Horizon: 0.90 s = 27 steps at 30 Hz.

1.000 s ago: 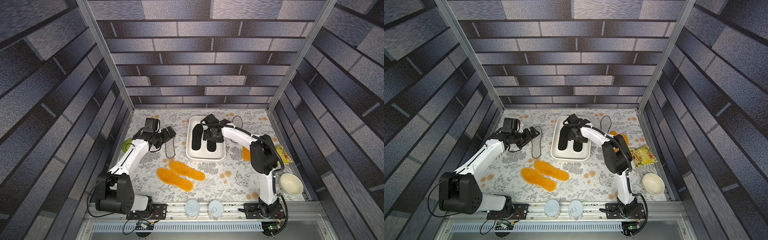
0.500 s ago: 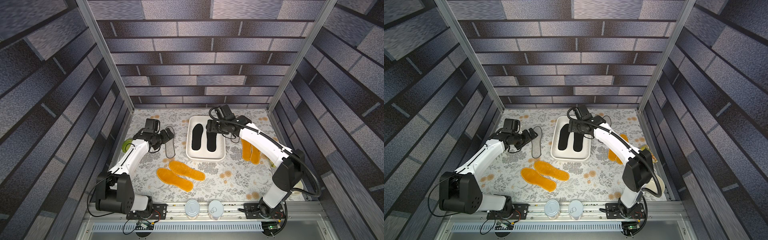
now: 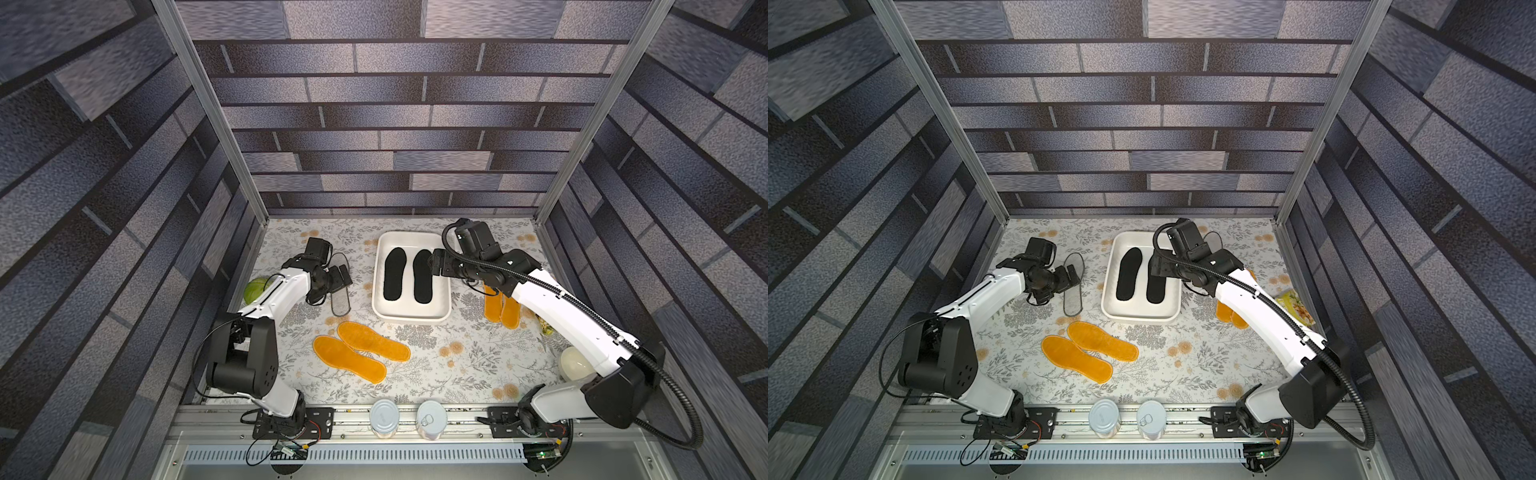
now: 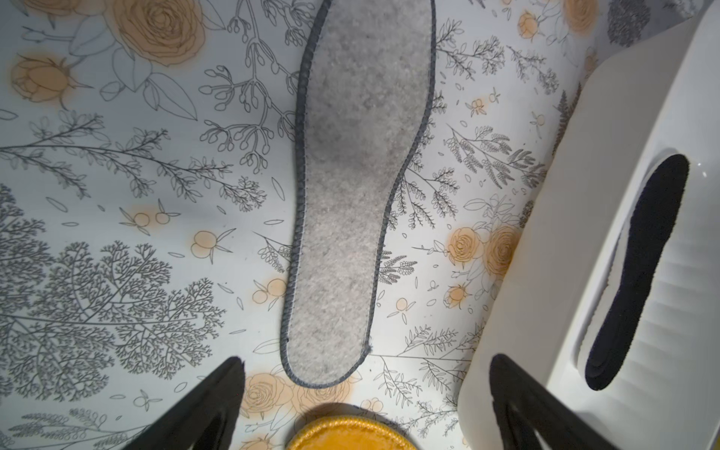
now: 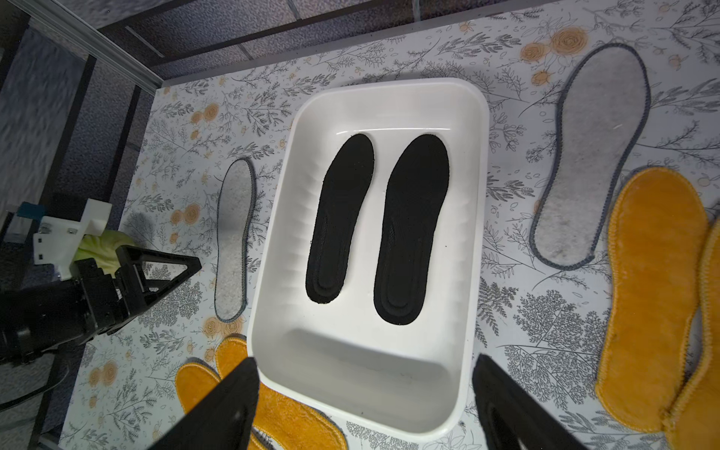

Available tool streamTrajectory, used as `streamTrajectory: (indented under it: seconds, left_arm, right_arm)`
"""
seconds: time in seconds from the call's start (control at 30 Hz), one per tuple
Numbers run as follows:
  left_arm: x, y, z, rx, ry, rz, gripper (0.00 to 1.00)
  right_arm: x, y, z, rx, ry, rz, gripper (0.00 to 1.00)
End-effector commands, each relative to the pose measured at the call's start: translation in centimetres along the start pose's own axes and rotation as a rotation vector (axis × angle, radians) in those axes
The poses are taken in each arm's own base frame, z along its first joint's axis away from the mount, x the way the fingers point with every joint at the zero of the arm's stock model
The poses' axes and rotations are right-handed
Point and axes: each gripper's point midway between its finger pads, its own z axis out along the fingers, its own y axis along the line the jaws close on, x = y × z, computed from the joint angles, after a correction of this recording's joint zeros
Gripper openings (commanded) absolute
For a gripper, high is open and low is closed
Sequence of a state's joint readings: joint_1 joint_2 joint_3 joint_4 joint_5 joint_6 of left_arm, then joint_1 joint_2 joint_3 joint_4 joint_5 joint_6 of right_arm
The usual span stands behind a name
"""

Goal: Put the insoles into the storage box
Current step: Pick up the insole from the center of the board.

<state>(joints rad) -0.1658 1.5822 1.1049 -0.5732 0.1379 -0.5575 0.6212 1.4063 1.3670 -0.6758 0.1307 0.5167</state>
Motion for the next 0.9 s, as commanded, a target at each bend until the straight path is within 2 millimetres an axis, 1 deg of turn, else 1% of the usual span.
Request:
streamTrajectory:
  seconds: [0.0, 0.33, 0.47, 0.63, 0.73, 0.87]
  left_arm:
    - [-0.2, 0.5, 0.5, -0.069, 0.017, 0.053, 1.0]
    - [-1.1, 1.8, 2.2, -0.15, 0.047, 0.081, 1.0]
    - [-1.4, 1.8, 3.2, -0.164, 0.071, 0.099, 0.99]
    - [-1.9, 1.5, 4.5, -0.168, 0.098, 0.127, 0.98]
    - [-2.4, 1.7, 4.8, -0.191, 0.101, 0.142, 0.98]
    - [-2.7, 1.3, 5.2, -0.18, 0.104, 0.172, 0.97]
  right_arm:
    - [0.5, -0.9, -0.1, 0.018, -0.014, -0.006, 0.88]
    - [2.5, -2.3, -0.4, 0.029, -0.007, -0.01, 0.9]
    - [3.3, -3.0, -0.5, 0.037, 0.004, -0.006, 0.91]
    - [3.5, -3.3, -0.9, 0.033, -0.003, 0.0, 0.91]
    - [3.6, -3.5, -1.1, 0.034, -0.007, 0.002, 0.92]
    - [3.5, -3.6, -1.3, 0.032, -0.018, 0.007, 0.92]
